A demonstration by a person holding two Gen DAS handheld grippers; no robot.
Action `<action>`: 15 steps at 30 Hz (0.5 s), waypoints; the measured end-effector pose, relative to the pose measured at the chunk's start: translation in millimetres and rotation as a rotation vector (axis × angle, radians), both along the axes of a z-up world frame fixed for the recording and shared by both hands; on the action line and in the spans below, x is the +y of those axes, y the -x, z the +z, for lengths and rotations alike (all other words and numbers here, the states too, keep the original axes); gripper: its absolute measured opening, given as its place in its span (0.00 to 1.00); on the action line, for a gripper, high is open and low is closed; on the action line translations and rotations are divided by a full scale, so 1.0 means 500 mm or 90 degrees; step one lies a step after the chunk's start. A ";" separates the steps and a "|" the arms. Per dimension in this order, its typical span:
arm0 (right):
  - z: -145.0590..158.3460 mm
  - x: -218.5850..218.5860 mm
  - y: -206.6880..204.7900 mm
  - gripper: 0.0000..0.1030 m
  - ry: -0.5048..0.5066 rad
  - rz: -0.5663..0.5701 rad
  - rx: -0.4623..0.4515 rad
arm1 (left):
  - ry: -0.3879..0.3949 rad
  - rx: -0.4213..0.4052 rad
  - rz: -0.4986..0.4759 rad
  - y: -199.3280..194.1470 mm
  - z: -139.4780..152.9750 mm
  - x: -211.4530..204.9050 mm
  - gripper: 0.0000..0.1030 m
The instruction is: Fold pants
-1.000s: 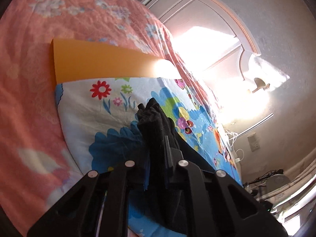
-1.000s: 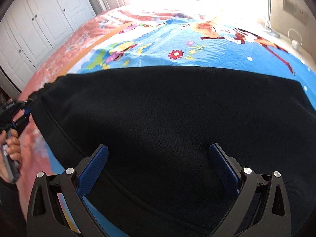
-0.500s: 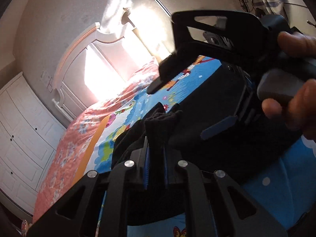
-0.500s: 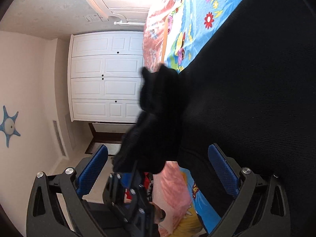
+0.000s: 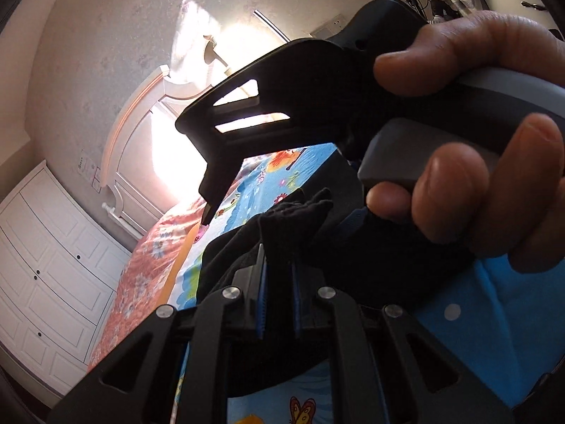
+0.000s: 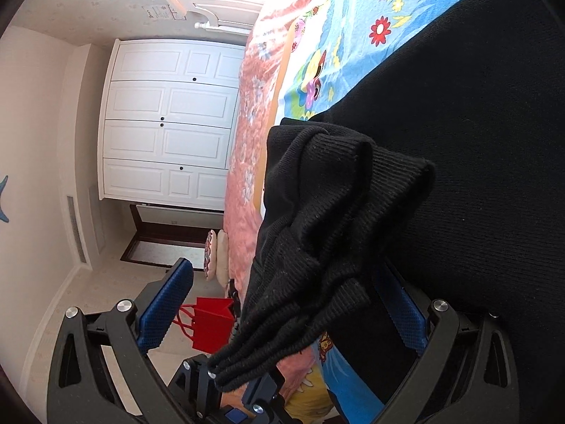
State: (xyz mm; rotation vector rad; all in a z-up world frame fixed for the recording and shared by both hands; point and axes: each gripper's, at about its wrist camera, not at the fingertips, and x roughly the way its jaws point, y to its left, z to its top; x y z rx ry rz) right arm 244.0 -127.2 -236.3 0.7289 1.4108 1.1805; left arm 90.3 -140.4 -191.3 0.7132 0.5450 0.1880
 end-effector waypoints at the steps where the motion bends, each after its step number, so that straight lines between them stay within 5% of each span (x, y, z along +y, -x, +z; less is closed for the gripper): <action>1: 0.000 0.007 0.001 0.76 0.004 0.010 -0.005 | -0.004 -0.003 -0.008 0.003 -0.002 -0.004 0.10; 3: 0.001 0.014 0.004 0.49 0.037 0.021 -0.022 | -0.014 -0.011 -0.015 0.010 -0.004 -0.013 0.10; 5: 0.000 0.013 0.002 0.40 0.039 0.021 -0.023 | 0.009 -0.020 -0.016 0.012 0.000 -0.006 0.11; 6: -0.003 0.007 0.001 0.36 0.028 0.022 -0.015 | 0.034 -0.029 -0.019 0.016 0.006 0.003 0.17; 8: -0.002 -0.004 -0.004 0.28 0.001 0.024 0.005 | 0.099 -0.062 -0.018 0.032 0.030 0.020 0.46; 9: 0.002 -0.012 -0.007 0.27 -0.015 0.023 0.015 | 0.129 -0.095 -0.002 0.046 0.046 0.034 0.70; 10: 0.007 -0.019 -0.011 0.27 -0.025 0.018 0.018 | 0.160 -0.124 0.017 0.059 0.060 0.051 0.77; 15: 0.056 -0.059 -0.023 0.25 -0.050 -0.006 0.008 | 0.285 -0.148 0.123 0.121 0.059 0.107 0.85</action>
